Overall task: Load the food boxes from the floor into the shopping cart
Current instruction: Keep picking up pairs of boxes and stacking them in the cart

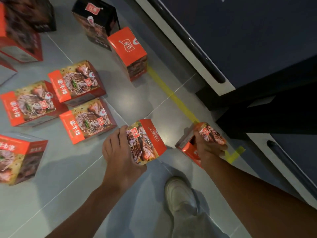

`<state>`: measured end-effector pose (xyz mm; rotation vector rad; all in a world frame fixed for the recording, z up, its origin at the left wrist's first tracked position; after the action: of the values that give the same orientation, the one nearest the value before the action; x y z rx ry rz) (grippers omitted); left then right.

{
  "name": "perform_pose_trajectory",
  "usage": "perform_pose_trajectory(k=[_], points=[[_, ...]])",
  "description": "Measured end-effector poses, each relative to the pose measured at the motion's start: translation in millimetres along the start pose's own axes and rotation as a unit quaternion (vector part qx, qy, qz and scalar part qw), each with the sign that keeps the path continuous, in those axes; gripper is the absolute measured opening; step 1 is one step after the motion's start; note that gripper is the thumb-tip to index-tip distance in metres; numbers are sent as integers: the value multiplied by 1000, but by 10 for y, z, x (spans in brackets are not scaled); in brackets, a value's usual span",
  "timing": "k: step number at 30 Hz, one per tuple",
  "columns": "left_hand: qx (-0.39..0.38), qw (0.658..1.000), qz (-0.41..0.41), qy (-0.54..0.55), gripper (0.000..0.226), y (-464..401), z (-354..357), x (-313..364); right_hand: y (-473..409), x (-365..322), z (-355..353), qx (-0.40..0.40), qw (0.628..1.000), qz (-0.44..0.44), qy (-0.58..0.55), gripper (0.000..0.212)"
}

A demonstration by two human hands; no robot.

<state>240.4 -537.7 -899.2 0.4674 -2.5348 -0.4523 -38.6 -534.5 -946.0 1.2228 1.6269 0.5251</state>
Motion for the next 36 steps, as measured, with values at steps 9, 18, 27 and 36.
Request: perform_pose_trajectory(k=[9, 18, 27, 36], points=[[-24, 999, -20, 16, 126, 494, -1027, 214, 924, -672, -404, 63, 954, -250, 155, 137], [50, 995, -78, 39, 124, 1173, -3042, 751, 2880, -2005, -774, -68, 883, -417, 204, 124], [157, 976, -96, 113, 131, 2027, -5561, 1578, 5288, -3616, -1317, -106, 800, -561, 182, 121], [245, 946, -92, 190, 133, 3014, -7527, 2084, 7214, -4734, -1898, -131, 720, -666, 146, 123]])
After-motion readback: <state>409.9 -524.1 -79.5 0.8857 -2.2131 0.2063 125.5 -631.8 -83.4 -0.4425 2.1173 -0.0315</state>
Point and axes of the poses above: each hand's wrist, its own y-axis away from the middle knuckle, its own z-axis out of the palm, x = y × z, the point moved 6 cm from there along -y, towards the middle knuckle, and after that the axes turned 13 degrees about -z, right-handed, at the moved point
